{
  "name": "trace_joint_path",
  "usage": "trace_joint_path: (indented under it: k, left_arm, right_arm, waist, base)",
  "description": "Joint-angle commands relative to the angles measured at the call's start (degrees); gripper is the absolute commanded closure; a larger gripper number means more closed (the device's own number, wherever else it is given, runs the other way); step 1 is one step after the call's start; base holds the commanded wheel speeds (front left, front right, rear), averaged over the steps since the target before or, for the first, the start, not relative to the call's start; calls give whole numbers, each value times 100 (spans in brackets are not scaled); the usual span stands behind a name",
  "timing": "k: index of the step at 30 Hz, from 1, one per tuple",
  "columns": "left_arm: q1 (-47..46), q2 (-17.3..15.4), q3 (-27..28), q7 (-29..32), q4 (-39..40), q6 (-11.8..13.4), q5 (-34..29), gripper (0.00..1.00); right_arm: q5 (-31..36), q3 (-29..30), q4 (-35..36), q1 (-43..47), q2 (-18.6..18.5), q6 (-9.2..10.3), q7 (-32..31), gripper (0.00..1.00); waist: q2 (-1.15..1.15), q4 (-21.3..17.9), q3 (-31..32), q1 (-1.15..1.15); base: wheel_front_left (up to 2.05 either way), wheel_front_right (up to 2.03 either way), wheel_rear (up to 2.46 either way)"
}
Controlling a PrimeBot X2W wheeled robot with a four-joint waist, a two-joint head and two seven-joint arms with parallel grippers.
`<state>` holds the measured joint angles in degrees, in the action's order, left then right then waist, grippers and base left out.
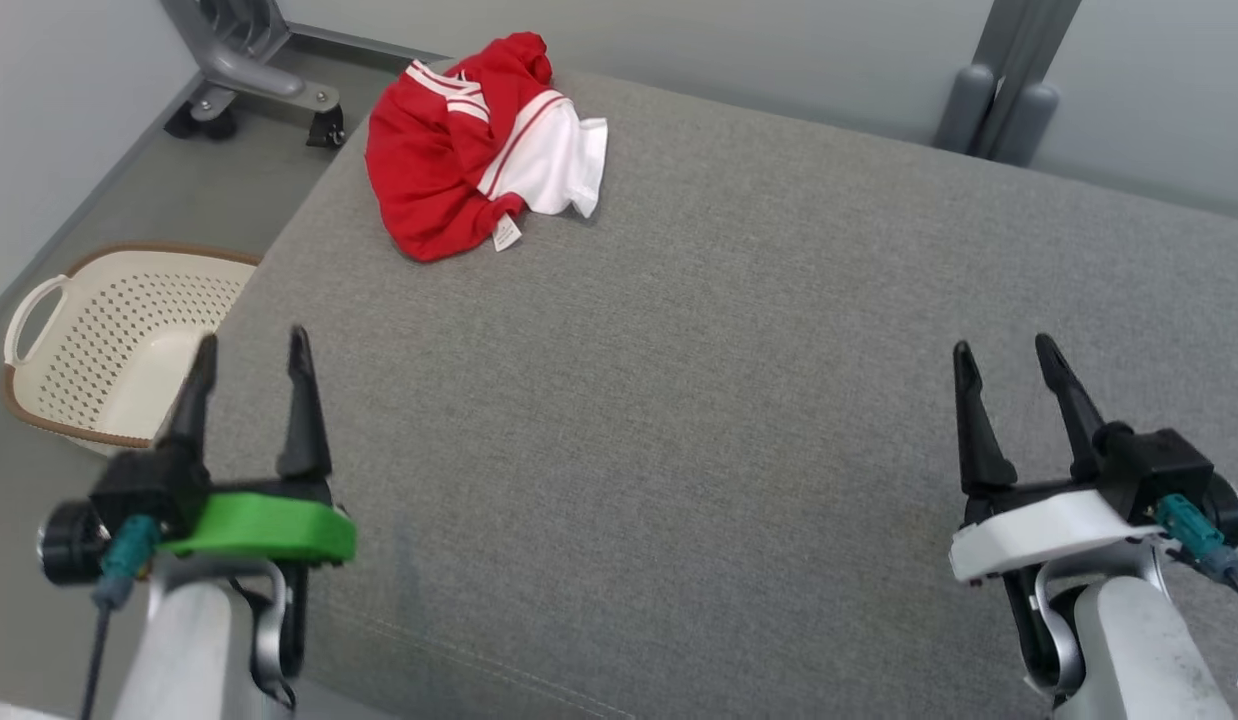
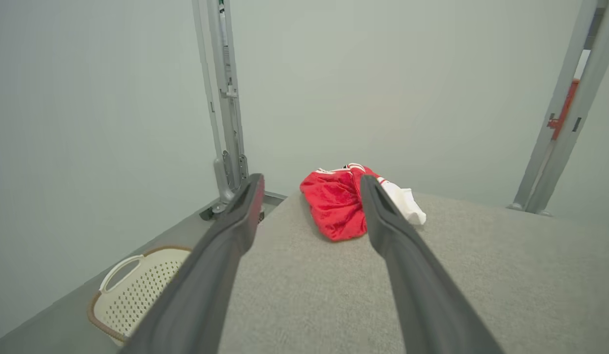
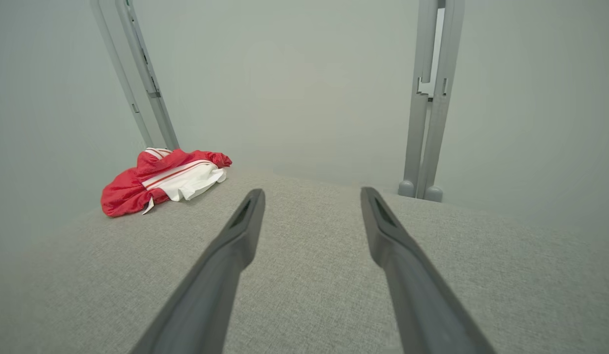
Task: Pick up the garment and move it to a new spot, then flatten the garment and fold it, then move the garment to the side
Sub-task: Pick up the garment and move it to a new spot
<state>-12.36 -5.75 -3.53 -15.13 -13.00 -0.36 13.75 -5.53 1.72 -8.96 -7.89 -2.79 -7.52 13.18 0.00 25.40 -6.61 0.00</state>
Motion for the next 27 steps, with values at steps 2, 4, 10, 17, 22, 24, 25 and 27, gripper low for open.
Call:
trace_joint_path:
  k: [2, 4, 10, 17, 22, 24, 25, 27]
  left_arm:
    - [-662, -292, 78, -1, -96, -131, -156, 0]
    - [-1197, -505, 73, 128, -355, -267, -179, 0]
    - [-3106, -1012, 391, 1142, -1502, -510, 393, 0]
    - [-4276, -1653, 405, 2014, -2818, -539, 430, 0]
    - [-4548, -1748, 446, 2047, -3398, -383, 433, 0]
    - [-4590, -1748, 490, 1998, -3605, -324, 487, 0]
    - [-4590, -1746, 497, 1983, -3689, -272, 480, 0]
    - [-4592, -1770, 504, 1931, -3854, -182, 460, 0]
  right_arm:
    - [152, 27, 224, -194, -21, 6, -56, 0]
    - [229, 31, 435, -320, -24, 6, -73, 0]
    - [525, -210, 1071, -618, -18, 4, -59, 0]
    - [641, -194, 1511, -595, -14, 4, -136, 0]
    - [608, -107, 1684, -494, -11, 4, -99, 0]
    - [588, -80, 1704, -470, -11, 4, -87, 0]
    - [581, -70, 1706, -458, -11, 4, -76, 0]
    - [570, -68, 1693, -448, -11, 4, -48, 0]
  waist:
    - [0, -563, -762, 0]
    - [0, -778, -1026, 0]
    - [0, -1595, -1874, 0]
    - [0, -2279, -2609, 0]
    - [0, -2537, -2909, 0]
    - [0, -2579, -2959, 0]
    - [0, -2586, -2967, 0]
    - [0, -2599, -2966, 0]
  base:
    - [0, 0, 0]
    - [0, 0, 0]
    - [0, 0, 0]
    - [0, 0, 0]
    - [0, 0, 0]
    - [0, 0, 0]
    - [0, 0, 0]
    - [0, 0, 0]
